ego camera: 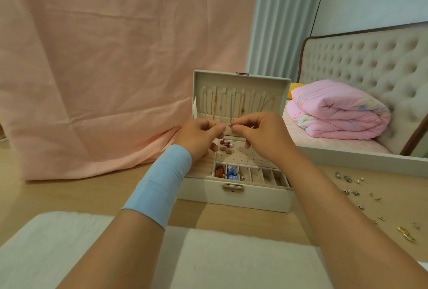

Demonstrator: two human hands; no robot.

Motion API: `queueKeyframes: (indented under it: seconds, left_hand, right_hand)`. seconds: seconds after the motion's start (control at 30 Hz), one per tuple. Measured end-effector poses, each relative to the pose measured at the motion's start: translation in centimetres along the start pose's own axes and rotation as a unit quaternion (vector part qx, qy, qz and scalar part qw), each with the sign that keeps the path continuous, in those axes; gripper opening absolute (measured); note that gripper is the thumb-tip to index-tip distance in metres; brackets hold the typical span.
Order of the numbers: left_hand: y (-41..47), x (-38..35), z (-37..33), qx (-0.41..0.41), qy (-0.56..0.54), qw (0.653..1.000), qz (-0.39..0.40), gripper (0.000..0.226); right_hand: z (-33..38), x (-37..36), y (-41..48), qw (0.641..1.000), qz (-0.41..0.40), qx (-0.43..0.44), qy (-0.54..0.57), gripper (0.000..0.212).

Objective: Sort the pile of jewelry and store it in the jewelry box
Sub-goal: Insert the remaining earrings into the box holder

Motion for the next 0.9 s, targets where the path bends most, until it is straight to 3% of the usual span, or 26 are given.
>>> queueKeyframes:
  seconds: [0.2, 0.4, 0.53, 0.9]
  left_hand:
    - [0.0, 0.5, 0.5, -0.014, 0.008, 0.999, -0.039, 0.008]
    - [0.2, 1.3, 0.4, -0.001, 0.013, 1.0, -0.009, 0.016]
    - [0.2, 2.2, 0.2, -0.003, -0.004, 1.0, -0.031, 0.013]
    - [0.1, 2.3, -0.5, -0.004, -0.01, 0.999, -0.039, 0.013]
  right_hand:
    - [-1.8, -0.9, -0.3, 0.978, 0.051, -0.012, -0.202, 0.012]
    - [-0.4, -1.5, -0.8, 0.982, 0.066, 0.039, -0.171, 0.01]
    - [0.5, -2.5, -1.1, 0.966, 0.064, 0.092, -0.235, 0.01]
    - [0.9, -2.7, -1.1, 0.941, 0.046, 0.125, -0.311, 0.008]
Point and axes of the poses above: each hand's wrist, its own y-axis towards the middle knuckle, its own x-axis out of the back of the hand, z = x × y, the point moved 1 cm from there along y, towards the middle knuckle, and after that the axes turned 15 degrees about -y, right-handed, at the moved point
